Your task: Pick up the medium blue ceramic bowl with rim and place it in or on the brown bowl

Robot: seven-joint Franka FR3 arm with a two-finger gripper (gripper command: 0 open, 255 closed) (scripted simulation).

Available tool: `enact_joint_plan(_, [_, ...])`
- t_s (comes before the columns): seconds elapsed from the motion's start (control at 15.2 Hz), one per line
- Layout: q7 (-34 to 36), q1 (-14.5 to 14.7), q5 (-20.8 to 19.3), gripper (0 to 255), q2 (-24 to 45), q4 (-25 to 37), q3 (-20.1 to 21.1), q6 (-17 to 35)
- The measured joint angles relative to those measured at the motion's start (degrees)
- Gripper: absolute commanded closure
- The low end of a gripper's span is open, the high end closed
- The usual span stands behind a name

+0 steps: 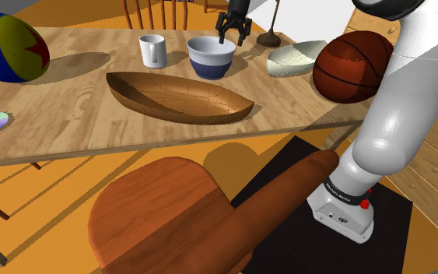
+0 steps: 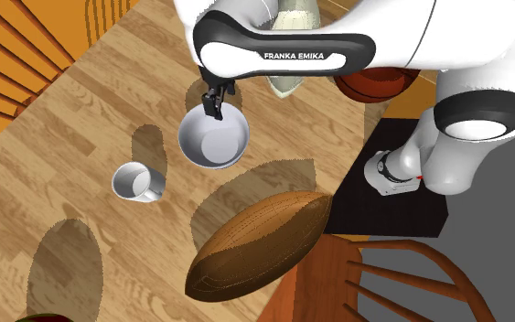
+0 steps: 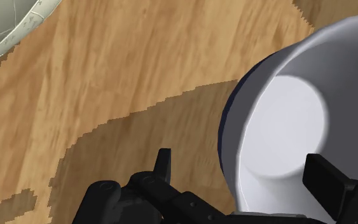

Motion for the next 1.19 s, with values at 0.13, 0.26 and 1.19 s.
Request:
enact_joint_plan(0.13, [0.0, 0.2, 0.1, 0, 0.1, -1.3, 0.1, 1.4])
enact_joint_plan(0.26, [-0.1, 0.4, 0.1, 0, -0.2, -3.1, 0.2, 2.9])
enact_joint_plan(1.19, [-0.1, 0.5, 0.1, 255, -0.4, -3.9, 0.3, 3.6])
